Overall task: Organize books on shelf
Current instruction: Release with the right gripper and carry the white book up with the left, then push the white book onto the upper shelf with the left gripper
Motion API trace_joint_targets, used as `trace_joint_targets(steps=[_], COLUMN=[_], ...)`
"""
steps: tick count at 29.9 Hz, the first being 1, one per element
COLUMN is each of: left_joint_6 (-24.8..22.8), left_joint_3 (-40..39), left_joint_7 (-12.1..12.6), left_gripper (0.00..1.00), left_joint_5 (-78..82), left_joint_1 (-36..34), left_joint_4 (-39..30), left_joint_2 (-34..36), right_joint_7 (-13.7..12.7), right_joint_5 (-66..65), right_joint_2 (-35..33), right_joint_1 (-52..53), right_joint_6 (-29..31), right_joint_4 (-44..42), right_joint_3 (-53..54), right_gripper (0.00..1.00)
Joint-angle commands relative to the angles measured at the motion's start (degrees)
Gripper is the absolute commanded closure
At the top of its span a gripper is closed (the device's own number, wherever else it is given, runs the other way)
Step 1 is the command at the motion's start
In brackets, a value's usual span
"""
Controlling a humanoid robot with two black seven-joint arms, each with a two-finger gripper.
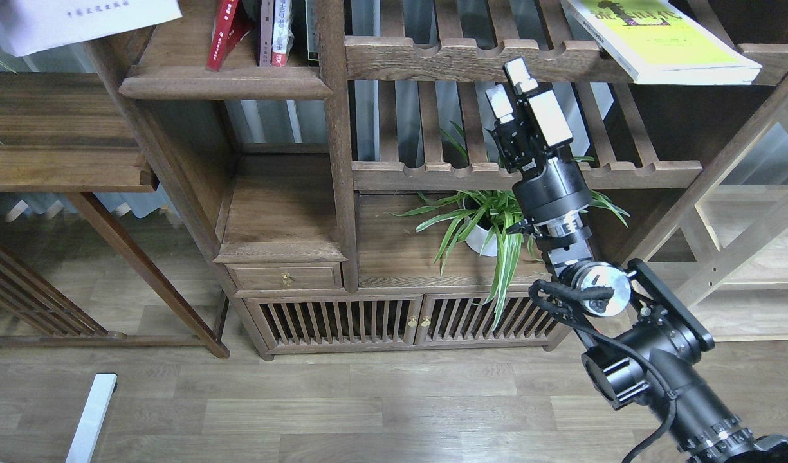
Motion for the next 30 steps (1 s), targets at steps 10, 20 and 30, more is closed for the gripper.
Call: trace_joint_targets(steps=[10,20,30], left_joint_6=[0.0,0.3,4.6], left_joint_3=[0.0,0.5,1.1], left_joint_7=[-0.5,-0.3,-0.2], left_gripper=[0.98,0.98,0.97], left_joint_5=[2.5,6.1,8.8], left_joint_1=[-0.6,-2.6,-5.4], left_joint_4=[0.1,0.4,6.6], left_joint_2=[-3.7,-7.9,-11.5], right_joint_7=[0.0,0.0,0.1], right_joint_5=[0.1,0.2,0.3], right_joint_2=[-0.2,-2.6,-3.8], right_joint_1=[0.0,0.0,-0.1], right_joint_6=[0.0,0.0,0.0], right_joint_4=[0.0,0.0,0.0], right_joint_3=[-0.2,0.4,2.0], right_gripper=[0.17,0.17,0.16])
